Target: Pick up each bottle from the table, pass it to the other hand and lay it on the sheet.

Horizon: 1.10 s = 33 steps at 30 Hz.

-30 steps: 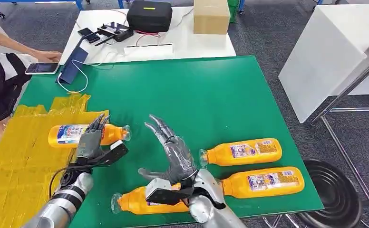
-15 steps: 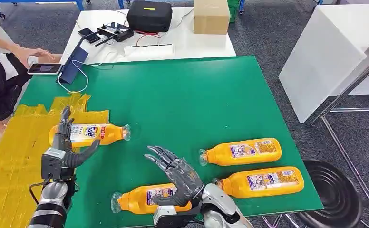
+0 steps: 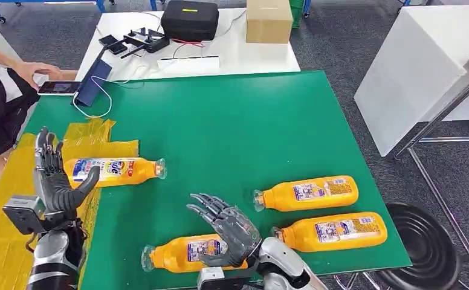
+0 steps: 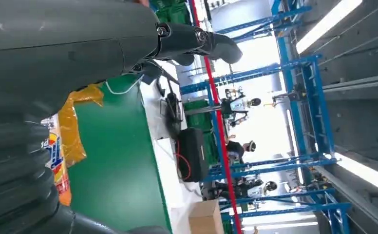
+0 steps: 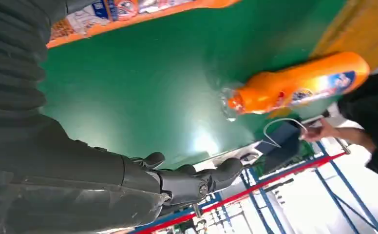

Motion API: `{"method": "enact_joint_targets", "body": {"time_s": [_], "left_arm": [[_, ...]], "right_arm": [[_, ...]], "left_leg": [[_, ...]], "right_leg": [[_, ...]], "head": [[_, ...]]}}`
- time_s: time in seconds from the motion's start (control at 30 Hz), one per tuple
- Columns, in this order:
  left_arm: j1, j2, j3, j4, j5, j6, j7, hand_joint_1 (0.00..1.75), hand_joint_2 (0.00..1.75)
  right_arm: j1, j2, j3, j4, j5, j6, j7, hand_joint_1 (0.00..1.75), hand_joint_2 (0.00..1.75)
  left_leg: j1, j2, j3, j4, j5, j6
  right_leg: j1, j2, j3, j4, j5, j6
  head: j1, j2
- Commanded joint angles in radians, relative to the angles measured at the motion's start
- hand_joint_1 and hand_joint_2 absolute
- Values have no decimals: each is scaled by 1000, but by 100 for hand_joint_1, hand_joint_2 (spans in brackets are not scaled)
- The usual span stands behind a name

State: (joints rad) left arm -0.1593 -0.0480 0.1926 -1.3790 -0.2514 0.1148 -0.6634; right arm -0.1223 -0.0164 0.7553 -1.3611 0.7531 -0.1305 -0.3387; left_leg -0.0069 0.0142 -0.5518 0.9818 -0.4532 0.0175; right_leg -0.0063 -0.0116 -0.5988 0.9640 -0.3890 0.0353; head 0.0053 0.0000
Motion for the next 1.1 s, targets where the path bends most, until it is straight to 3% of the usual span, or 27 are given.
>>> {"method": "enact_joint_targets", "body": {"time_s": [0.03, 0.2, 0.27, 0.6, 1.0, 1.1], "left_arm": [[-12, -38, 5, -10, 13, 1, -35, 0, 175], [-35, -43, -15, 18, 6, 3, -35, 0, 175], [-19, -46, -19, 6, 6, 10, -35, 0, 175], [22, -51, -14, -37, 4, 8, -35, 0, 175], [21, -53, -16, -38, 4, 8, -35, 0, 175], [27, -53, -25, -47, -1, 5, -35, 0, 175]], "right_arm": [[-56, -71, 91, 65, 17, 39, 38, 0, 175], [-82, -102, 114, 76, -28, 89, 34, 0, 175], [-77, -131, 100, 52, -55, 106, 91, 0, 175], [-61, -240, 95, -63, -16, 103, 188, 0, 175], [-59, -243, 95, -63, -16, 102, 187, 0, 175], [-60, -270, 99, -72, 0, 113, 227, 0, 175]], "left_leg": [[2, -2, 4, 1, -2, -2], [1, -2, 3, 0, -1, -1], [0, -2, 2, 0, 0, -1], [0, -2, 2, 0, -1, -1], [0, -1, 2, 0, -1, -1], [1, -1, 3, 0, -2, -1]], "right_leg": [[2, 0, 5, -1, -2, -1], [1, -1, 3, -1, -1, 0], [0, -1, 2, -1, -1, 0], [0, -1, 2, 0, -1, 0], [0, 0, 2, 0, -1, 0], [0, 0, 3, 0, -1, 0]], "head": [[0, 0], [0, 0], [0, 0], [0, 0], [0, 0], [0, 0]]}}
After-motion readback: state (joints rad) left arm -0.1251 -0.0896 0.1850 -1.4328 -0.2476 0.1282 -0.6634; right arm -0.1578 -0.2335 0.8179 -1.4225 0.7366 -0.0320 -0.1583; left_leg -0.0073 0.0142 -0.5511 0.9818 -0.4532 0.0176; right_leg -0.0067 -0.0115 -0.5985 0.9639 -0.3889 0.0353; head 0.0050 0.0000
